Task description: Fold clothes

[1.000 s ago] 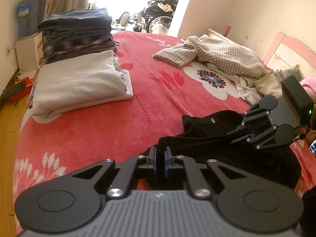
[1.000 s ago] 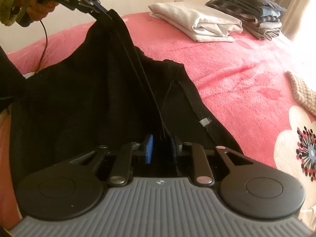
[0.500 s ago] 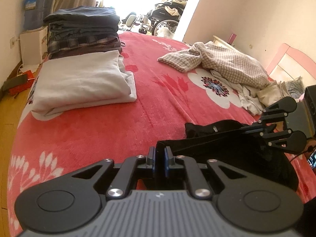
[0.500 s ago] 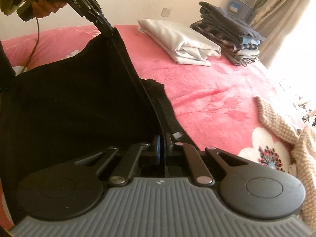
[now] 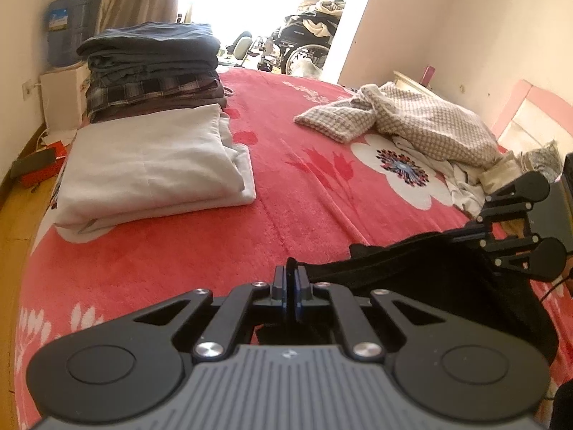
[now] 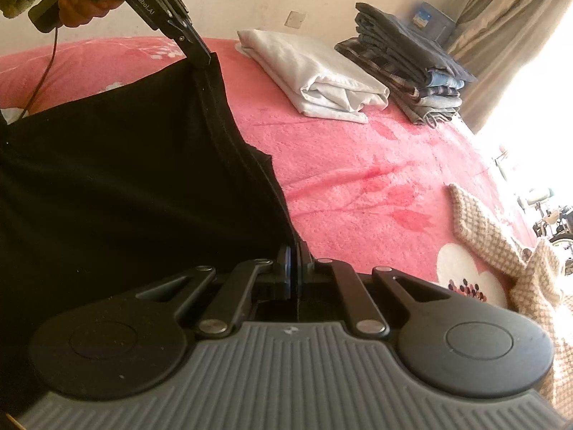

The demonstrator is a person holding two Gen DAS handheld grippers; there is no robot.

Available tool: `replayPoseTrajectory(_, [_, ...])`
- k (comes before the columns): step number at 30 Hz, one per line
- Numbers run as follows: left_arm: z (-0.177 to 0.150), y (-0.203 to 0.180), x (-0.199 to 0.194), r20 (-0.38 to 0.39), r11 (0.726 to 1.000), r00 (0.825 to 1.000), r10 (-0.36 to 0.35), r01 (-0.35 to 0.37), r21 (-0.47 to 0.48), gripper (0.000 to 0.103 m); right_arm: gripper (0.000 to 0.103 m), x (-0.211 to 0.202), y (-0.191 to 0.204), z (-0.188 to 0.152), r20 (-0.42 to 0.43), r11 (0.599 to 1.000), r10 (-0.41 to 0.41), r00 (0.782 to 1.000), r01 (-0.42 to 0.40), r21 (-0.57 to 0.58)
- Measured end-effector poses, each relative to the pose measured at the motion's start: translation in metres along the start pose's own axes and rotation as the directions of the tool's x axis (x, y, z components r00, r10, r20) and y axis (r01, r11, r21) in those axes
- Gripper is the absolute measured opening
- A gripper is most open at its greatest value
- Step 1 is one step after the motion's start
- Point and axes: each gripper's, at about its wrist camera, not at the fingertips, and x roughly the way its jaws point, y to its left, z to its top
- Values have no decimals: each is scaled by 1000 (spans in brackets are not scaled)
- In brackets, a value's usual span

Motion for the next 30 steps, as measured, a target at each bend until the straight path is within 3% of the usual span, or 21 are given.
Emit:
replayPoseTrajectory(21, [-11, 22, 46, -93, 998, 993, 69, -69, 0, 6, 2, 46, -3, -15, -25, 999, 40, 999, -39, 31])
replayPoseTrajectory(26, [-14, 22, 50, -113, 995, 989, 96, -97, 2, 17, 5, 51, -11, -21, 10, 991, 62, 998, -63, 115])
replayPoseTrajectory(30, [-9, 23, 43, -100, 991, 986, 134, -136, -16, 36, 28, 42, -36, -29, 72, 940, 93, 993, -111, 323])
